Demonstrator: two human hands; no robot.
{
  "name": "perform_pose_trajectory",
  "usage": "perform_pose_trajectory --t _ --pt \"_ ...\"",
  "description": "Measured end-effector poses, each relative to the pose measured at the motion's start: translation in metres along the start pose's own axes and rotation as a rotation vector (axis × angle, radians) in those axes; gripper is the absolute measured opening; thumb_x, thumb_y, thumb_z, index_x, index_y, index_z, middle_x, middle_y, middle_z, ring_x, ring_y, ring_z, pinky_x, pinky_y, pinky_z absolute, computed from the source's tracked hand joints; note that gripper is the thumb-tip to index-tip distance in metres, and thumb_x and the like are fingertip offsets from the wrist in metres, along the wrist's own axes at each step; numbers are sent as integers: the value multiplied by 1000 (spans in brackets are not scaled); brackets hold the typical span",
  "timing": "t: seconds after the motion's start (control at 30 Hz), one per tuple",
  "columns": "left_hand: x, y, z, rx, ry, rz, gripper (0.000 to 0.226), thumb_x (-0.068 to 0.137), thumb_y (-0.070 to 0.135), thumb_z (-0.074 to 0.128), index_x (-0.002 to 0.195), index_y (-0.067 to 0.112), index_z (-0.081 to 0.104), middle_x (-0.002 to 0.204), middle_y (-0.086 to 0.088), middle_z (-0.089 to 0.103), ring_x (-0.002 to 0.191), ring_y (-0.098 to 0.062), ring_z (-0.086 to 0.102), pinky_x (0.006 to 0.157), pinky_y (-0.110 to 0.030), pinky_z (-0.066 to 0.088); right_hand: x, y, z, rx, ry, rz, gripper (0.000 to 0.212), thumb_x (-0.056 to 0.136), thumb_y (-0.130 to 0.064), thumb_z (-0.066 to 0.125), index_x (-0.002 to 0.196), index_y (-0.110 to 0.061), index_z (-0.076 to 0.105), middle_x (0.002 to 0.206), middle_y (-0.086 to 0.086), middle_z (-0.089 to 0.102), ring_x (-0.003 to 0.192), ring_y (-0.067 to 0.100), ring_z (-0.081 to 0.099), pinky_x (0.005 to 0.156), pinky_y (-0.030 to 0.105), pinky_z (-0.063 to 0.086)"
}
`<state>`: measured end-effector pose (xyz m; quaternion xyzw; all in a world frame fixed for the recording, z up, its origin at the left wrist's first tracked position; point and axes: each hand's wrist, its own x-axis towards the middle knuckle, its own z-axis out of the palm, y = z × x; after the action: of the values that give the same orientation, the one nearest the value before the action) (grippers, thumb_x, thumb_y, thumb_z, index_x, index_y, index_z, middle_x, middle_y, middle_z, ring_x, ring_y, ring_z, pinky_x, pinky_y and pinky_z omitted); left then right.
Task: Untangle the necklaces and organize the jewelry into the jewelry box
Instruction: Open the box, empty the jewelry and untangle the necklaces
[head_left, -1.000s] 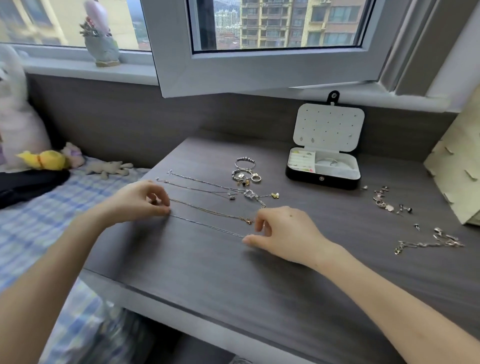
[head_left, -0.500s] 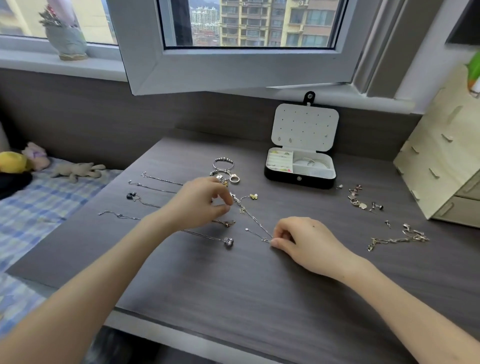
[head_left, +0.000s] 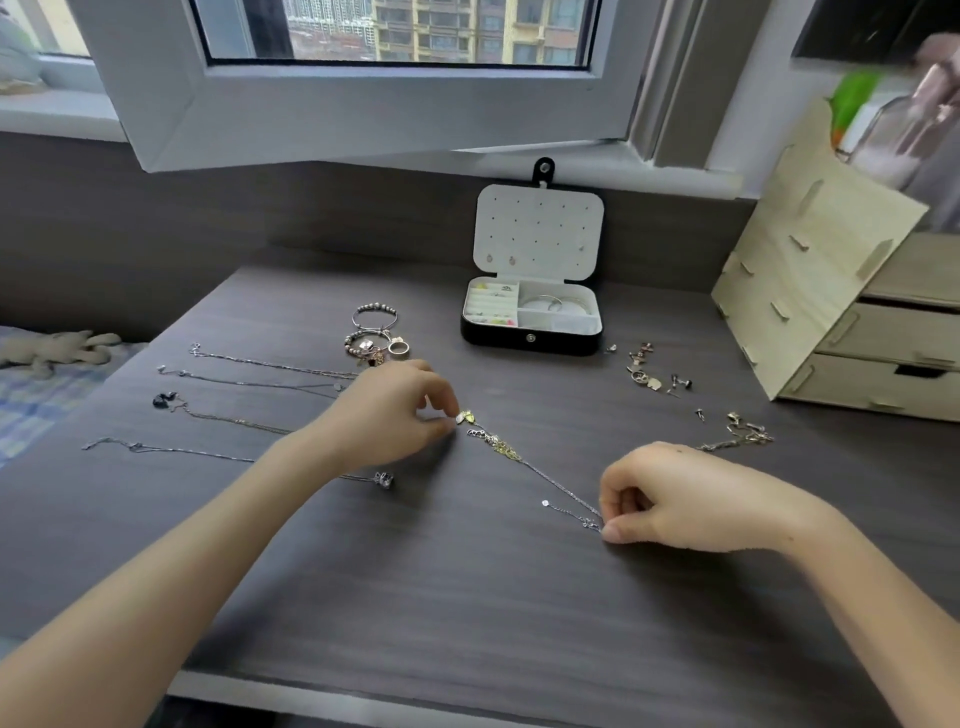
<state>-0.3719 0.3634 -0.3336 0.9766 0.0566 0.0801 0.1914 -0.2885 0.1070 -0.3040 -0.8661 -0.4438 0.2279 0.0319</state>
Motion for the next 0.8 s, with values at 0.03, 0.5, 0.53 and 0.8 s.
perform_pose_trajectory --t 0.03,0.5,0.53,0.8 --pt "1 5 2 -2 -3 10 9 84 27 66 91 23 70 93 4 58 87 -16 56 71 -25 35 0 1 -2 10 -5 -4 14 84 -40 65 81 -27 63 81 -11 62 76 2 56 66 18 43" --pt "13 15 17 0 -48 77 3 84 23 66 82 21 66 82 9 51 84 -15 54 76 -29 40 84 -25 -2 235 348 -99 13 80 -36 69 76 -28 60 68 -14 55 65 2 49 69 27 43" --pt "12 14 17 16 -48 77 3 84 23 66 82 21 66 82 9 51 85 -16 54 77 -31 40 88 -26 -3 220 336 -100 15 79 -37 70 75 -27 60 67 -14 54 63 1 48 67 26 41" --pt "7 -2 11 104 -53 96 6 90 25 58 86 26 63 87 13 49 88 -16 53 80 -33 39 99 -16 -10 228 234 -120 7 81 -24 70 81 -25 63 73 -11 60 63 -1 48 66 24 37"
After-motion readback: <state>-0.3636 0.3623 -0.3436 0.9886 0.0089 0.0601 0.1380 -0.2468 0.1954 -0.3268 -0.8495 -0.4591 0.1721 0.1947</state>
